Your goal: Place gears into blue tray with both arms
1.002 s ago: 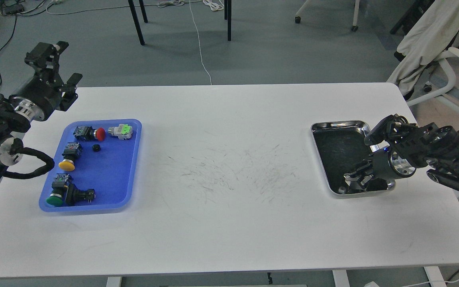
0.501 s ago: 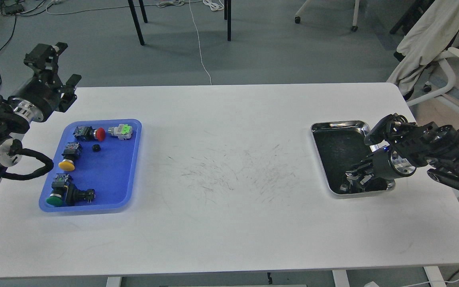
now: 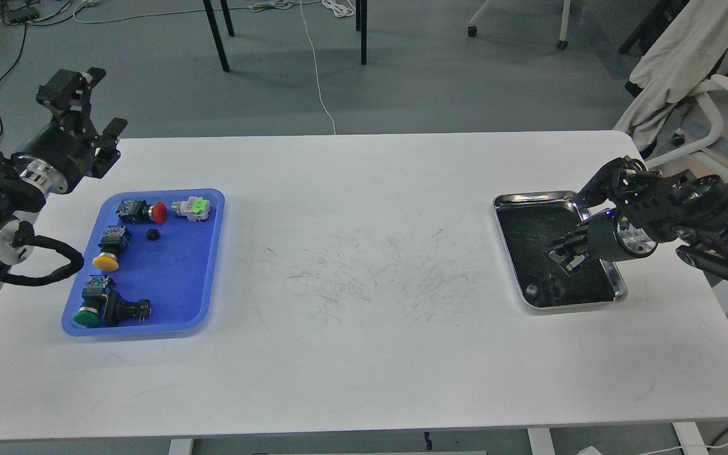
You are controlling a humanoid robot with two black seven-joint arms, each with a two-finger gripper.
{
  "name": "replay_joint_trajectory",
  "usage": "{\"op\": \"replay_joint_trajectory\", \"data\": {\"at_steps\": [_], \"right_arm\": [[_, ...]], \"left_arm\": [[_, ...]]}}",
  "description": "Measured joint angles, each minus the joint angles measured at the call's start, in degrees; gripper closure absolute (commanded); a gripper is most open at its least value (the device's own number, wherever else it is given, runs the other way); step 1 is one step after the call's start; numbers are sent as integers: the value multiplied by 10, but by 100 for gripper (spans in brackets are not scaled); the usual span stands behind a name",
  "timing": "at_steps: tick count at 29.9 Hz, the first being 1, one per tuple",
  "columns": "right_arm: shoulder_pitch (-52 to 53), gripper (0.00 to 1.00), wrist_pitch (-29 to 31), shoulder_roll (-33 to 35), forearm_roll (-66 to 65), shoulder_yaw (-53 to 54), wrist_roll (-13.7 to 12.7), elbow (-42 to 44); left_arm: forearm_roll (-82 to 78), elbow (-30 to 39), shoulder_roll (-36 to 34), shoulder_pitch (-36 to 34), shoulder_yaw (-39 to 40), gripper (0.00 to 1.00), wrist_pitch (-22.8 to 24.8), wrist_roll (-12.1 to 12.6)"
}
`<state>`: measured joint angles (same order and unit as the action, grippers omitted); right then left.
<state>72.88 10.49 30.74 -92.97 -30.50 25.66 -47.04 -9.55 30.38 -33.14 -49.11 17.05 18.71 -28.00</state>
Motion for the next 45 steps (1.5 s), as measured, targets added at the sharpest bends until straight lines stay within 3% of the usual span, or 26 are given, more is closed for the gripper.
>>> {"op": "replay_joint_trajectory", "data": {"at_steps": [11, 20, 34, 45], "right_arm": [[25, 99, -25, -18, 4, 91, 0, -3], [30, 99, -113, -67, 23, 171, 9, -38], [-4, 99, -183, -157, 36, 180, 12, -49], [-45, 99, -190, -226, 30, 174, 14, -5]], "left_arm": [[0, 1, -3, 1, 0, 6, -2, 0], [0, 7, -23, 1, 0, 6, -1, 0], [37, 28, -26, 1, 16, 4, 15, 0], [49, 7, -3, -12, 21, 3, 20, 0]]}}
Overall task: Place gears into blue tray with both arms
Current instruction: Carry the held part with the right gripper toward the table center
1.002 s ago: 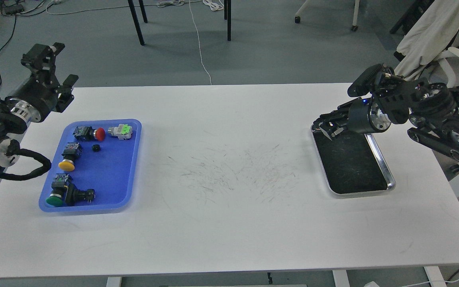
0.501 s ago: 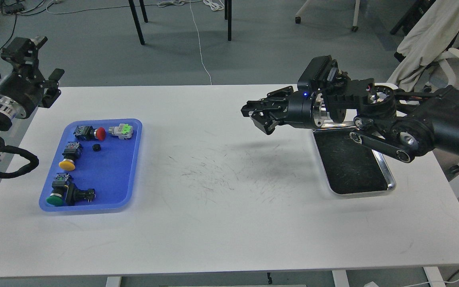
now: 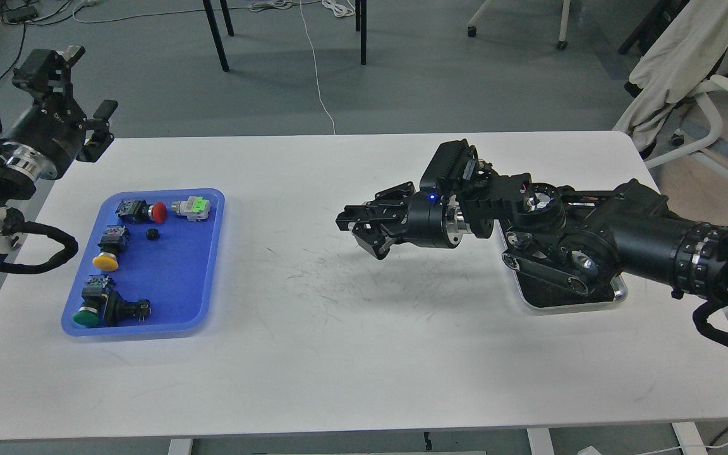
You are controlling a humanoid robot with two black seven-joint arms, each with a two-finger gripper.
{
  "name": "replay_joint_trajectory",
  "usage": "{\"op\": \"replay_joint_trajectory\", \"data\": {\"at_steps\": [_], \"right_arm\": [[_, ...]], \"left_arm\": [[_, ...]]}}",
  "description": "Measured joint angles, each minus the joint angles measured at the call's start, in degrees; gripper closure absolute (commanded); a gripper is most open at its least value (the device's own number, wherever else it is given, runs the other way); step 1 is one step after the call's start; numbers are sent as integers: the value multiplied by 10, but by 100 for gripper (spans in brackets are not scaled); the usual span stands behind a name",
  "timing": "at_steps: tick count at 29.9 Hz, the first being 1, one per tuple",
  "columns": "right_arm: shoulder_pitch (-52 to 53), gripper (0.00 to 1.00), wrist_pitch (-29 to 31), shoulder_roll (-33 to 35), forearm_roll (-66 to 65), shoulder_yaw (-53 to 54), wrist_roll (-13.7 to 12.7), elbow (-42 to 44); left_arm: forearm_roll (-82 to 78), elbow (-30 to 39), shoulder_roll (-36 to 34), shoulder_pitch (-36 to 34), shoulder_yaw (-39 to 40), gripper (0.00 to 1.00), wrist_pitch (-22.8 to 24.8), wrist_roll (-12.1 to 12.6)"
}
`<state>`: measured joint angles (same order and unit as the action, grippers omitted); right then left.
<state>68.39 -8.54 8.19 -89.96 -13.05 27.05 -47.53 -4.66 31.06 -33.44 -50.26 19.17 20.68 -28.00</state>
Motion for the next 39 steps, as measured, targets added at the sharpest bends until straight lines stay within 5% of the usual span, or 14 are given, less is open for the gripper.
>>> {"op": "replay_joint_trajectory", "data": {"at_steps": [12, 39], "right_arm": [[-30, 99, -23, -79, -14, -62, 0, 78], [-95, 99, -115, -82, -14, -57, 6, 138]], "left_arm": [[1, 0, 4, -2, 0, 2, -1, 0], [1, 18, -21, -1, 15, 2, 2, 0]]}}
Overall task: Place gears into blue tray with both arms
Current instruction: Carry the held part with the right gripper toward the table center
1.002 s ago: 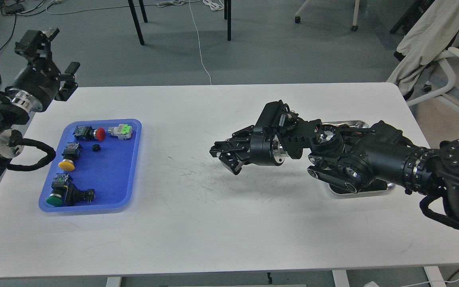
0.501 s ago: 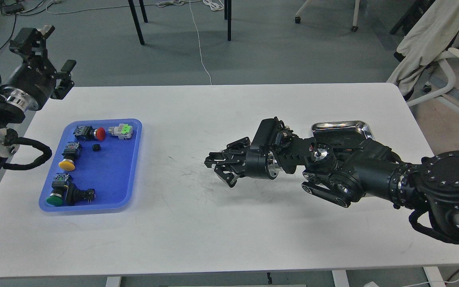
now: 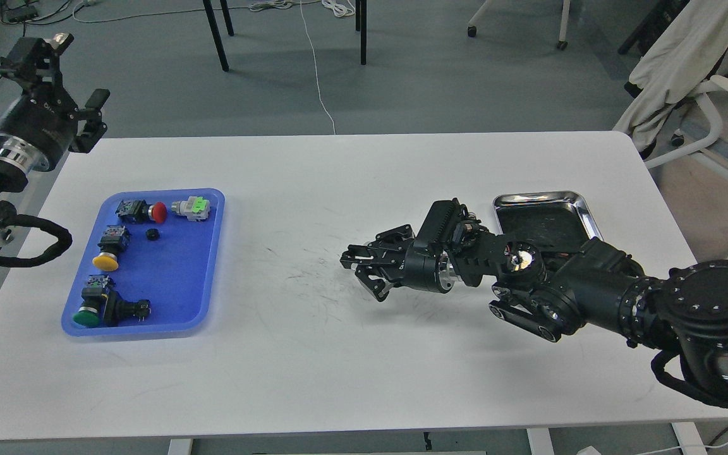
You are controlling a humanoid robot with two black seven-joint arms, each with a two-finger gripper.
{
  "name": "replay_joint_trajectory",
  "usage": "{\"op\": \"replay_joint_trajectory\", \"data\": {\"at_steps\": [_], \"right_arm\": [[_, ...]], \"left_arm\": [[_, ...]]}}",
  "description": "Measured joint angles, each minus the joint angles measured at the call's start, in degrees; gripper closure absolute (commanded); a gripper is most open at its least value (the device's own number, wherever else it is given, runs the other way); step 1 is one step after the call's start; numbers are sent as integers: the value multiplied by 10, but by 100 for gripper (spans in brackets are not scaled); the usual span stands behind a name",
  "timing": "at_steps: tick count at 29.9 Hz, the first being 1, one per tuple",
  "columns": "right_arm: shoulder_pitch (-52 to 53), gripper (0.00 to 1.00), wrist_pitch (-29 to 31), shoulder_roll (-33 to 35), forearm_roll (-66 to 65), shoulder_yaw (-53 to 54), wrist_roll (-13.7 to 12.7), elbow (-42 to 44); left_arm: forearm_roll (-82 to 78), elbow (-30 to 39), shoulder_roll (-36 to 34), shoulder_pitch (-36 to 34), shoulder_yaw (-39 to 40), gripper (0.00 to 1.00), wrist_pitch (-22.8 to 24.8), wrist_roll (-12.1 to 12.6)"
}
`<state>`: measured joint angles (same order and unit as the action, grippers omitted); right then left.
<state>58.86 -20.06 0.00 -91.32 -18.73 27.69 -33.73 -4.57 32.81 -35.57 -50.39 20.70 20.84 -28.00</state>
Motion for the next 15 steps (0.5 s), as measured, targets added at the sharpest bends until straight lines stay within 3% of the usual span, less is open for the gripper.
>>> {"op": "replay_joint_trajectory", "data": {"at_steps": [15], "right_arm": [[-10, 99, 7, 0, -2, -7, -2, 14]], "left_arm": [[0, 21, -17, 5, 2, 2, -3, 0]]}}
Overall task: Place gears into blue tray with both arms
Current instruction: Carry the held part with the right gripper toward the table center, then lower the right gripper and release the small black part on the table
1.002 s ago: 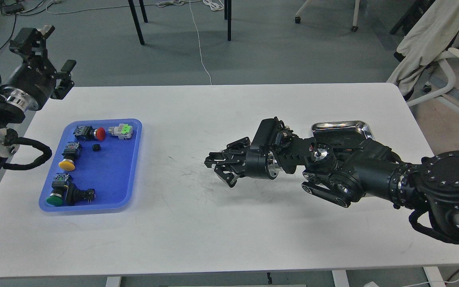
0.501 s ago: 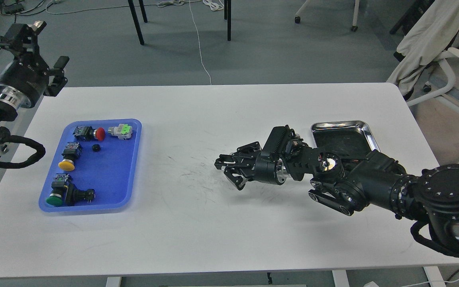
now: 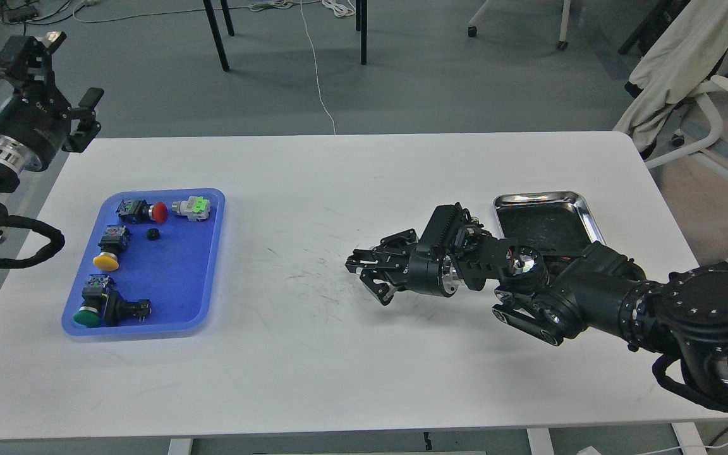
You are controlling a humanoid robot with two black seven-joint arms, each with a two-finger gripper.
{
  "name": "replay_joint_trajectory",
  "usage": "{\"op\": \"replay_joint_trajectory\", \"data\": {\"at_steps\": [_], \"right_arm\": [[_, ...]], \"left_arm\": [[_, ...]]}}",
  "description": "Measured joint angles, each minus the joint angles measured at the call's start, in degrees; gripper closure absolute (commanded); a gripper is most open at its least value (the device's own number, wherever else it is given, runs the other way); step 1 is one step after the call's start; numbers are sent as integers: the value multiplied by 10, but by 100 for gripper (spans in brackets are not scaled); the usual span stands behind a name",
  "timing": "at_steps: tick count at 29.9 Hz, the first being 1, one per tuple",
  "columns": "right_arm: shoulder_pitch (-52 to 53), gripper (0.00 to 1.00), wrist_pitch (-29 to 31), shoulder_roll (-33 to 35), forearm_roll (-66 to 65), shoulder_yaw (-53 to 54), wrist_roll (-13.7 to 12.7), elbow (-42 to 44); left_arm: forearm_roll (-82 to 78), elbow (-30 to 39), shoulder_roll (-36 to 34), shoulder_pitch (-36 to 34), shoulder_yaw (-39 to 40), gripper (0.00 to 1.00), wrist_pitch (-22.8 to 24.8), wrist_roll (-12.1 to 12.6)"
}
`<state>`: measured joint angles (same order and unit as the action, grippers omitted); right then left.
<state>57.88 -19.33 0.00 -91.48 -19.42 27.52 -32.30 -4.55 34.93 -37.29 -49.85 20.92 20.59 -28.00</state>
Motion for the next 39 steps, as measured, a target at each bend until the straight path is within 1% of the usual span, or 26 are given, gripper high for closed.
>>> {"op": "replay_joint_trajectory", "data": {"at_steps": [5, 9, 20, 23, 26, 39], "right_arm": [[0, 99, -7, 0, 1, -2, 0, -2], [5, 99, -17, 0, 1, 0, 3, -30], [7, 99, -29, 0, 1, 1, 5, -53], [36, 99, -31, 0, 2, 6, 5, -69], [66, 99, -19, 0, 1, 7, 5, -61], [30, 98, -10, 0, 0, 4, 5, -64]], "left_arm": [[6, 25, -20, 0, 0, 2, -3, 0], [7, 28, -25, 0, -1, 2, -4, 0], [8, 35, -37, 0, -1, 2, -4, 0], [8, 36, -40, 0, -1, 2, -4, 0], [8, 36, -43, 0, -1, 2, -4, 0], [8, 39, -44, 1, -1, 2, -4, 0]]}}
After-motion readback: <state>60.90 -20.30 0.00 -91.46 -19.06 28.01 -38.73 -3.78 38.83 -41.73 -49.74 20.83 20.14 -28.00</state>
